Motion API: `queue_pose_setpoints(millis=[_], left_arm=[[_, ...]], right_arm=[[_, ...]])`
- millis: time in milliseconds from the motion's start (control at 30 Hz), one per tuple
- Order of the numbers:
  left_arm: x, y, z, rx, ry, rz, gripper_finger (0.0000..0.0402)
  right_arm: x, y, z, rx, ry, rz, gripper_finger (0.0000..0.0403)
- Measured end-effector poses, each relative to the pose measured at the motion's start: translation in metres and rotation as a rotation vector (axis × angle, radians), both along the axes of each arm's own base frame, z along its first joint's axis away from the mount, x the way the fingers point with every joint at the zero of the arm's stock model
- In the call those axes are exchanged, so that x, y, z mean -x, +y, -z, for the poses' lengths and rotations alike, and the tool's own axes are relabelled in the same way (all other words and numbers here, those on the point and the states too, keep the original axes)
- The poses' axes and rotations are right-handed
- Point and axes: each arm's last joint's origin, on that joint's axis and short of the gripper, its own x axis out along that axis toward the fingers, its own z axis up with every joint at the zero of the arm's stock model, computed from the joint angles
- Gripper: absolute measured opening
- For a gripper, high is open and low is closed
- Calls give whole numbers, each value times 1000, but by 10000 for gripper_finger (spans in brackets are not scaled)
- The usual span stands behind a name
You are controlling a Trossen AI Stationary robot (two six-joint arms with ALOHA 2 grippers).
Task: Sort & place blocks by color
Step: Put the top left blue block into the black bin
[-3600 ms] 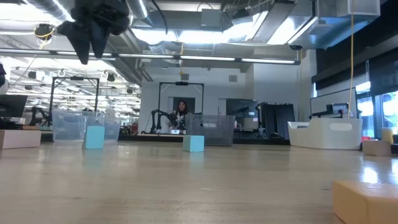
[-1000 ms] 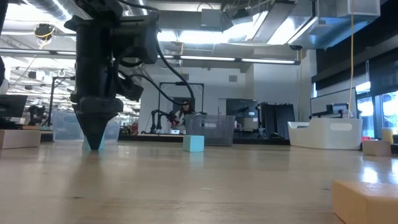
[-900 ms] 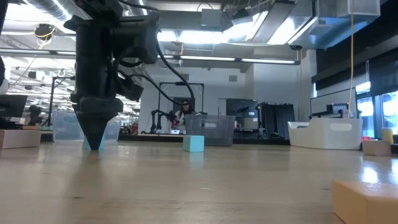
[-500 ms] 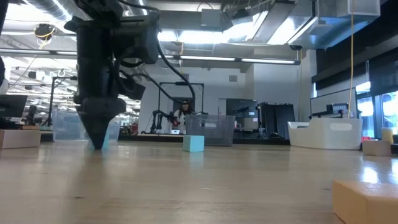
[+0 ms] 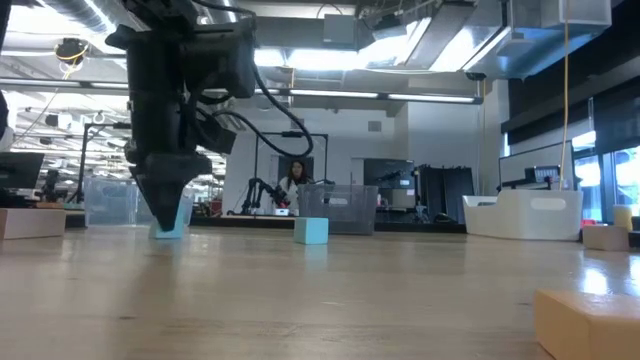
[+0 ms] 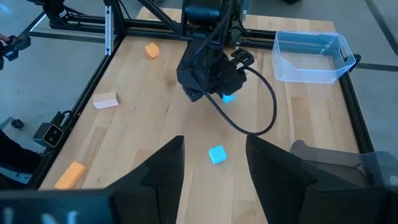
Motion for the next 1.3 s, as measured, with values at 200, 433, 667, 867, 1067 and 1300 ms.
queue_pose_setpoints(millis=[200,433,667,867,1067,1300], left_arm=[[-2,6,-24,45,-24,-63,76],[-15,19,-55,20,-24,-51,44],[-28,32,-79,21,-91,-24,6],[-31,40,-87,20,-116,-24,0],[-32,42,-88,18,-121,-32,0],[-34,51,-89,2,-146,-41,0]], right_arm=[[0,0,0,0,0,0,173],[0,0,0,0,0,0,173],[0,0,0,0,0,0,173],[0,0,0,0,0,0,173],[0,0,0,0,0,0,173],[0,0,0,0,2,0,173]])
